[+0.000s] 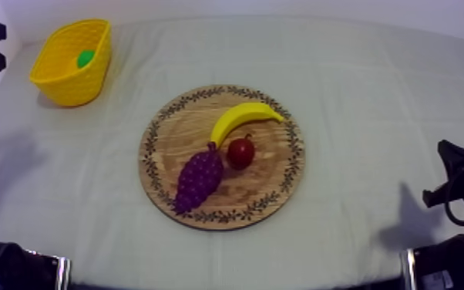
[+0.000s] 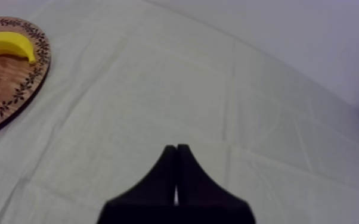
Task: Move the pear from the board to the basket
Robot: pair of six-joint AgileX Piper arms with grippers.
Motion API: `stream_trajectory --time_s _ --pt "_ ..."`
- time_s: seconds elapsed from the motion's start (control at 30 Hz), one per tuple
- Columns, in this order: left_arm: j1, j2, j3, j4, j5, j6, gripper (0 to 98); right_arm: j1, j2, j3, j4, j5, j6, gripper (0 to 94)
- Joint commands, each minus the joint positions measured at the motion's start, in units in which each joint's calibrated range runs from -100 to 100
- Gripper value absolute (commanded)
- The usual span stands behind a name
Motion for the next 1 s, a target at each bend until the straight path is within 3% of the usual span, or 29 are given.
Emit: stream_trajectory --time_s 0.0,0.23,0.33,0.7,0.97 --pt "0.3 -5.8 6.3 0.17 -3.3 -0.8 0.3 0.0 0.0 0.0 0.0 0.0 0.0 0.4" --pt "2.4 -17.6 21.8 0.97 -18.2 -6.5 0.1 0.0 0.0 0.0 0.0 0.0 0.0 0.4" --pt "2.9 -22.6 28.4 0.88 -24.4 -7.5 0.1 0.0 0.0 0.0 0.0 0.0 0.0 0.4" --pt "2.9 -38.6 48.3 0.02 -39.8 -5.2 0.1 0.0 0.0 0.0 0.0 0.0 0.0 0.4" --pt "2.7 -47.3 59.7 -3.77 -44.0 -2.5 0.0 0.0 0.0 0.0 0.0 0.0 0.0 0.4"
